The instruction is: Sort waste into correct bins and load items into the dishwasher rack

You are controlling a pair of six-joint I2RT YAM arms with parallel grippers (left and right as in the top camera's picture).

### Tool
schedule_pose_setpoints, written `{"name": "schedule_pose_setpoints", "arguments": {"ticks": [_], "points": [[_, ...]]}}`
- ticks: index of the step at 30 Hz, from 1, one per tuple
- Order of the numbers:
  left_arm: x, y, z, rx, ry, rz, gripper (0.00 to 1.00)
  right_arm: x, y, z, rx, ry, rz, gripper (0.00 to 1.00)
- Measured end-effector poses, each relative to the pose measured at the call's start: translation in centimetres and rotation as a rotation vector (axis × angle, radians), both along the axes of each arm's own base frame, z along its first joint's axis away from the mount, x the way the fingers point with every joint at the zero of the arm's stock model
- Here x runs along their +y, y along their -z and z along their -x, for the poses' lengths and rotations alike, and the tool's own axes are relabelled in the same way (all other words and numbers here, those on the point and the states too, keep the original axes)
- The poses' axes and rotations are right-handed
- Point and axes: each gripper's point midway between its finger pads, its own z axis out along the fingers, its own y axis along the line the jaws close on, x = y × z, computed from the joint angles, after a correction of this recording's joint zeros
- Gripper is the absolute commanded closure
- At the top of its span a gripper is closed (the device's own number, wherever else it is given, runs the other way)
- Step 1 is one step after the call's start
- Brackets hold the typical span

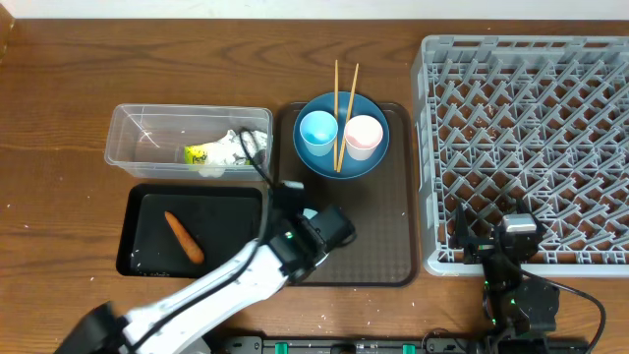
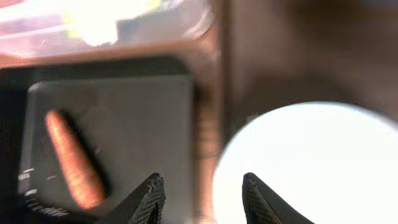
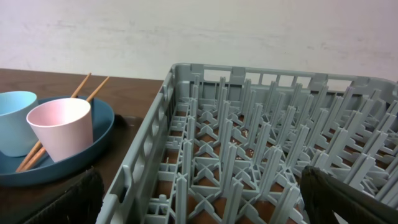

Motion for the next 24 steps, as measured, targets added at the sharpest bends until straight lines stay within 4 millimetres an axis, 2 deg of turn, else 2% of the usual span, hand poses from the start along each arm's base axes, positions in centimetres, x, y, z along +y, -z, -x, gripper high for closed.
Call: {"name": "schedule_pose_setpoints", "arguments": {"ticks": [5,9,12,16,24], "points": [[-3.3,-4.2,-0.1,-0.048,0.039,0.264,0.57,0.0,0.0,0.0,0.0,0.0,0.0,0.01],[-6.2,-5.5,0.6,-0.015,0.099,0.443,0.58,0.0,0.0,0.0,0.0,0.0,0.0,0.01],[-7.8,-5.0,1.4,0.051,0.133,0.5,0.58,0.0,0.0,0.0,0.0,0.0,0.0,0.01],[-9.1,-3.1,2.1,0.136,0.154,0.493,0.57,0.0,0.0,0.0,0.0,0.0,0.0,0.01],[-10.6,0.9,2.7,0.246,0.163,0.431,0.58,0.0,0.0,0.0,0.0,0.0,0.0,0.01]]}}
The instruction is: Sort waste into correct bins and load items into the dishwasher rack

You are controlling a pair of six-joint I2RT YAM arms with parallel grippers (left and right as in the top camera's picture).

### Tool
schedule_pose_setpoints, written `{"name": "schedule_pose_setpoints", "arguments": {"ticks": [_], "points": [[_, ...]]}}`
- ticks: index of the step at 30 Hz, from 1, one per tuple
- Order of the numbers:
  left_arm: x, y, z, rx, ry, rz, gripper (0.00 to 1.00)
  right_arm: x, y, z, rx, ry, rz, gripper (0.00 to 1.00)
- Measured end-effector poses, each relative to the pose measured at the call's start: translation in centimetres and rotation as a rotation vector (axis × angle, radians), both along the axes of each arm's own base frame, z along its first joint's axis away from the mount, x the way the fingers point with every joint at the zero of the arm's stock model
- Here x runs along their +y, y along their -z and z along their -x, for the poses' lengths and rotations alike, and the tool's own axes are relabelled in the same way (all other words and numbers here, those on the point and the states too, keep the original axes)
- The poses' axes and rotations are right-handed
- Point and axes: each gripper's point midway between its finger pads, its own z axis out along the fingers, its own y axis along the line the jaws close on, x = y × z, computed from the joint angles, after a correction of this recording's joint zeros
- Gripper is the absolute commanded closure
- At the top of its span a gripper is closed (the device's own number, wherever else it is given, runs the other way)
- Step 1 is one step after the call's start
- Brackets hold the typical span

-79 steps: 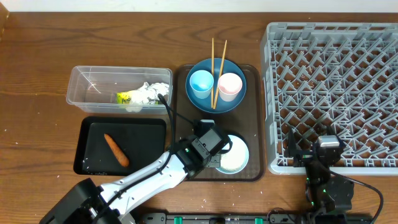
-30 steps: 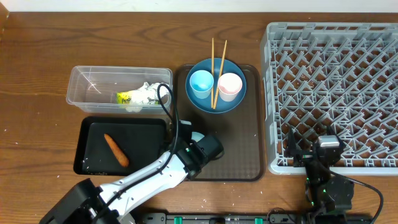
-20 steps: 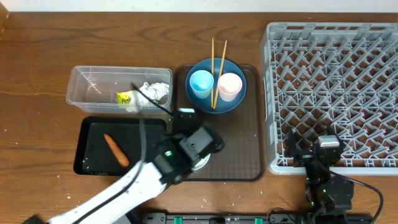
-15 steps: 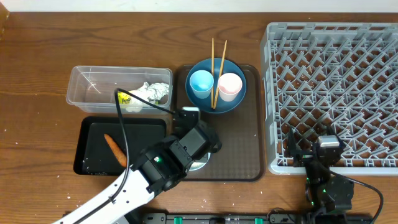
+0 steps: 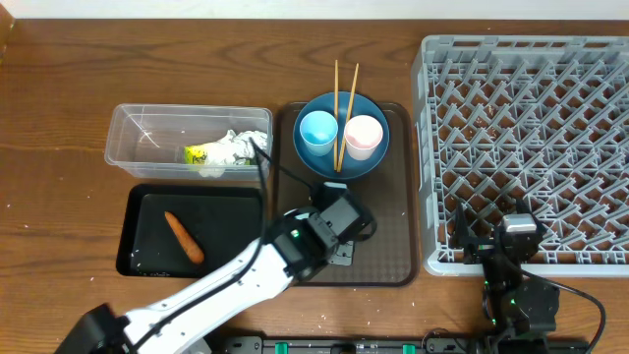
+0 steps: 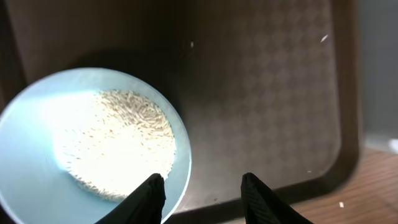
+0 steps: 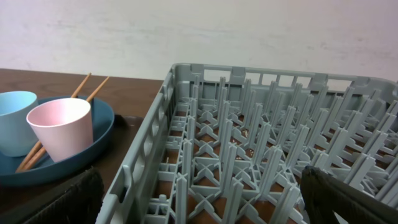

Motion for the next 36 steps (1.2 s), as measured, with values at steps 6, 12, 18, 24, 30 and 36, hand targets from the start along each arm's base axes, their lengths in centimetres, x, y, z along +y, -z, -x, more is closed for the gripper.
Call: {"name": "schedule_pose_setpoints", "arguments": {"ticks": [6,12,18,24,30,36], "points": [[-0.1,1.6,0.2,0.039,0.004,-0.034,0.58,0.0,0.0,0.0,0.0,0.0,0.0,0.01],[0.0,2.9,0.3,0.066,0.004,-0.069,0.58,0.0,0.0,0.0,0.0,0.0,0.0,0.01],[0.0,4.4,0.3,0.09,0.004,-0.1,0.59,0.0,0.0,0.0,0.0,0.0,0.0,0.01],[-0.1,4.6,0.2,0.089,0.004,-0.099,0.59,0.0,0.0,0.0,0.0,0.0,0.0,0.01],[-0.4,4.5,0.0,0.081,0.004,-0.087,0.64,0.0,0.0,0.0,0.0,0.0,0.0,0.01],[-0.6,4.6,-0.2,0.073,0.004,-0.077,0.64,0.0,0.0,0.0,0.0,0.0,0.0,0.01]]}}
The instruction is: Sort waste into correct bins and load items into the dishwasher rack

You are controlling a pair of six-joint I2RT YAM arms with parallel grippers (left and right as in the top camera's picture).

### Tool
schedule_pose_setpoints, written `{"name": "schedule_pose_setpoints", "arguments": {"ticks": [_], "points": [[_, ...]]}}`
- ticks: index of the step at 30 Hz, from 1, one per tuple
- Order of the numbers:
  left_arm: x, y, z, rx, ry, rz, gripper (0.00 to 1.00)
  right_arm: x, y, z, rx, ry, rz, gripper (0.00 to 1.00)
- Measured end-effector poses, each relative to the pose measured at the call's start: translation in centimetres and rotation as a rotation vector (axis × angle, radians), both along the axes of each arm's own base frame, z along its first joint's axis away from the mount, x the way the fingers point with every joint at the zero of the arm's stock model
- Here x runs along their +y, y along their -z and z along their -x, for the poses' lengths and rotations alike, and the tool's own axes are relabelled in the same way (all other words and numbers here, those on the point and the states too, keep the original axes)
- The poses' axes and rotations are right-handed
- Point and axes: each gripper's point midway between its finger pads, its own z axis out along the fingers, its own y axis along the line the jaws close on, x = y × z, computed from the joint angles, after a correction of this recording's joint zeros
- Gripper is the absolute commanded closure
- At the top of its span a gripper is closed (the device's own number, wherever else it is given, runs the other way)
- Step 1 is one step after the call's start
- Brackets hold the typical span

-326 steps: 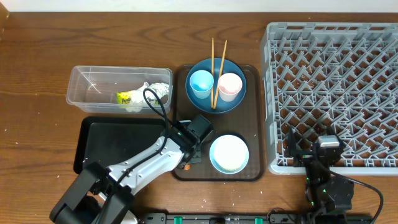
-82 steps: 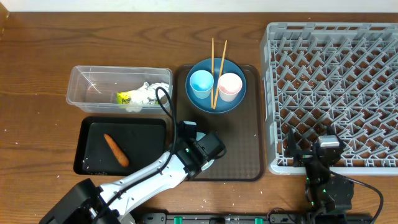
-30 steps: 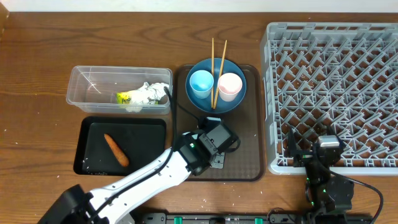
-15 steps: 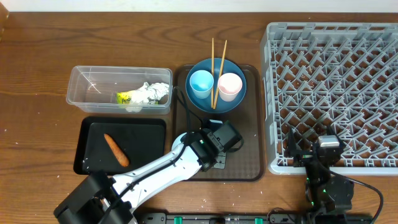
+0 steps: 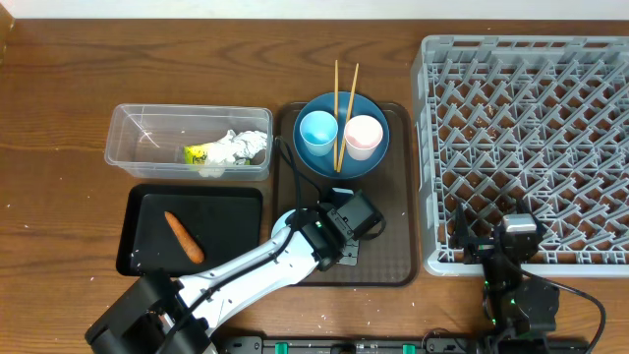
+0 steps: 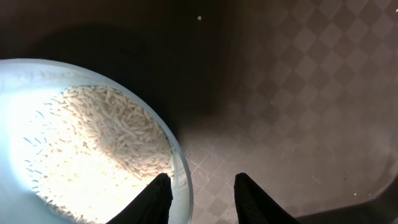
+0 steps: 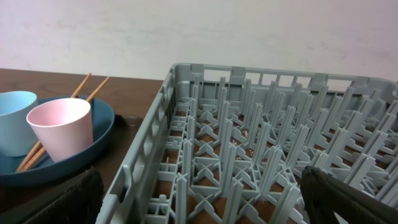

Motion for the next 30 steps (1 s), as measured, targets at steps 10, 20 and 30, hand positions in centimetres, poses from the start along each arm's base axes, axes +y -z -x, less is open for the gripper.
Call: {"name": "schedule_pose_setpoints", "arguments": {"ticks": [10,20,30], "points": [[-0.05,0.06,-0.07,-0.004,0.0,0.004,0.65,0.0,0.0,0.0,0.0,0.0,0.0,0.01],[0.42,0.46,0.07,-0.003,-0.003,-0.014,0.67,0.0,0.0,0.0,0.0,0.0,0.0,0.01],[0.74,0.49,-0.37,-0.028,-0.011,-0.032,0.69,0.0,0.0,0.0,0.0,0.0,0.0,0.01]]}}
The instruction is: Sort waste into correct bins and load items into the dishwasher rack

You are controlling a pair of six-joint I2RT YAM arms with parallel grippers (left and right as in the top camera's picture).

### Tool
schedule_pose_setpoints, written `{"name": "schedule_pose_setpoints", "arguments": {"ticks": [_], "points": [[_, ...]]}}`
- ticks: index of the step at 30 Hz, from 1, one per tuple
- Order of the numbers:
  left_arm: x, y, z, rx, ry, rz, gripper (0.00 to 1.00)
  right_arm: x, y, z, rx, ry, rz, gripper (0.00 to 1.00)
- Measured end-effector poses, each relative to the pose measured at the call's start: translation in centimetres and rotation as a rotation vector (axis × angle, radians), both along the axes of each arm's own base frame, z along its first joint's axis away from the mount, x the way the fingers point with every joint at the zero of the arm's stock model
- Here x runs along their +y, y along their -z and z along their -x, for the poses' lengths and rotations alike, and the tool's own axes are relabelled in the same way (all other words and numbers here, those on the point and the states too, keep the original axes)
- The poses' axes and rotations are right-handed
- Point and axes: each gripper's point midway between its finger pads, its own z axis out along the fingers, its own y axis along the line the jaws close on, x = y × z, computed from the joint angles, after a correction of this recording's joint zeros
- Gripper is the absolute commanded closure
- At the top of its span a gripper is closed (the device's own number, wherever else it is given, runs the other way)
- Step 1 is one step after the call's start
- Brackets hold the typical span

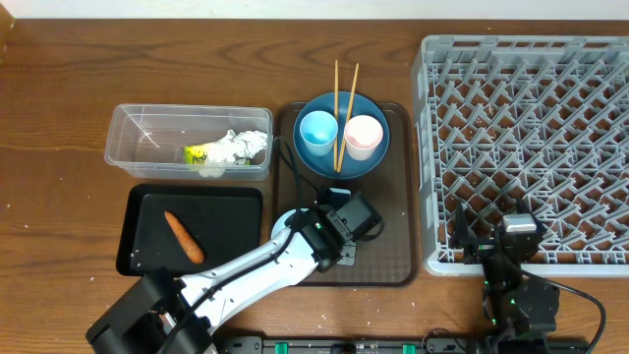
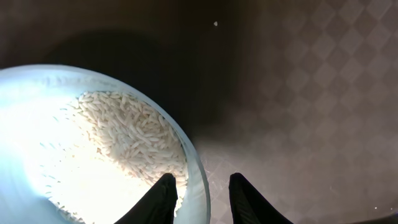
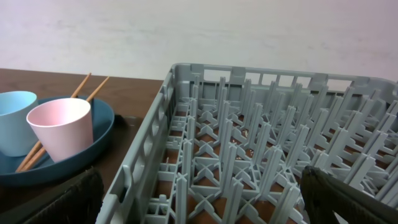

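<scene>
A light blue bowl of white rice (image 2: 93, 155) sits at the near left of the brown tray (image 1: 388, 236). In the overhead view my left arm covers most of the bowl (image 1: 283, 222). My left gripper (image 2: 202, 202) is open and straddles the bowl's right rim, one finger (image 2: 163, 198) over the rice and the other outside. My right gripper (image 3: 202, 199) stands wide open at the near edge of the grey dishwasher rack (image 1: 531, 128), holding nothing.
A dark blue plate (image 1: 341, 162) at the back of the tray carries a light blue cup (image 1: 317, 129), a pink cup (image 1: 363, 133) and chopsticks (image 1: 344, 88). A clear bin (image 1: 147, 138) holds crumpled waste (image 1: 226, 149). A black bin (image 1: 231, 211) holds a carrot (image 1: 184, 237).
My left gripper has come a little closer to the bowl, so the rim now lies between its fingers, which stand slightly nearer together. The right arm has not moved.
My left gripper first hung open over the edge between the black bin and the tray, the bowl to its right. Then it was above the bowl's right side, then low beside the rim, and now it straddles the rim. The right gripper stayed at the rack.
</scene>
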Motion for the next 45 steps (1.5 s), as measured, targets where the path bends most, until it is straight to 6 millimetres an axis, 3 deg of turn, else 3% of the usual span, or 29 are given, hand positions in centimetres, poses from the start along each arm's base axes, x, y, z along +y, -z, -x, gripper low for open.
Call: {"name": "schedule_pose_setpoints", "arguments": {"ticks": [7,16,27,34,45], "points": [[-0.1,0.1,-0.1,-0.004,-0.001,-0.001,0.69,0.0,0.0,0.0,0.0,0.0,0.0,0.01],[0.2,2.0,0.0,0.025,-0.003,-0.047,0.73,0.0,0.0,0.0,0.0,0.0,0.0,0.01],[0.6,2.0,-0.5,-0.003,-0.011,-0.071,0.75,0.0,0.0,0.0,0.0,0.0,0.0,0.01],[0.7,2.0,-0.6,-0.01,-0.012,-0.074,0.85,0.0,0.0,0.0,0.0,0.0,0.0,0.01],[0.7,1.9,-0.7,-0.014,-0.013,-0.073,0.85,0.0,0.0,0.0,0.0,0.0,0.0,0.01]]}}
